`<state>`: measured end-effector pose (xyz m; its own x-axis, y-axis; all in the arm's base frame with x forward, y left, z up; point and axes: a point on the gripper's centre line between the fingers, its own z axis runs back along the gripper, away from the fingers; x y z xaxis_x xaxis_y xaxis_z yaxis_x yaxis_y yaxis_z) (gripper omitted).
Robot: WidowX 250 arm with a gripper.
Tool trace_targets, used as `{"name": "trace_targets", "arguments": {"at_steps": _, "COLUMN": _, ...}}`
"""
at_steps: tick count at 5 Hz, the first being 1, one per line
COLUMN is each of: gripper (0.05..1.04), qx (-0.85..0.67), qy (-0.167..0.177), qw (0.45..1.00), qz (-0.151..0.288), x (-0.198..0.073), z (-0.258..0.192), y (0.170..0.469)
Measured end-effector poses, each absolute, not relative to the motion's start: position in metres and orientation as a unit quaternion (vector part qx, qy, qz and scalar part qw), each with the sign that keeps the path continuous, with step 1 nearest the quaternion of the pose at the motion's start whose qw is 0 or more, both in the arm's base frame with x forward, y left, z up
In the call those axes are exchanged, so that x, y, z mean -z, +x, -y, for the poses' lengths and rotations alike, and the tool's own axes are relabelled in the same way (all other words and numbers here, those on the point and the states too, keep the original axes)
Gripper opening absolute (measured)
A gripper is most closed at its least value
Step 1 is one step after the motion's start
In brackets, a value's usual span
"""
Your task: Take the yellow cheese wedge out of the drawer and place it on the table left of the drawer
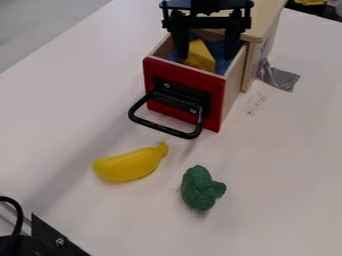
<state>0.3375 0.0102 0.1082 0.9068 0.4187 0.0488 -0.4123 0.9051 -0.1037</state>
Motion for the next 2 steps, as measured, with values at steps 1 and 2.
{"name": "trace_targets", "arguments": {"at_steps": 1, "gripper": 0.999, "qx": -0.26, "qy": -0.054, "qw": 0.963, "qz": 0.036, "x": -0.099, "z": -0.019, "y": 0.352}}
{"name": "trace_targets", "arguments": {"at_steps": 2, "gripper": 0.999, "qx": -0.291, "qy": -0.054, "qw": 0.954, "qz": 0.038, "x": -0.092, "z": -0.026, "y": 0.366}}
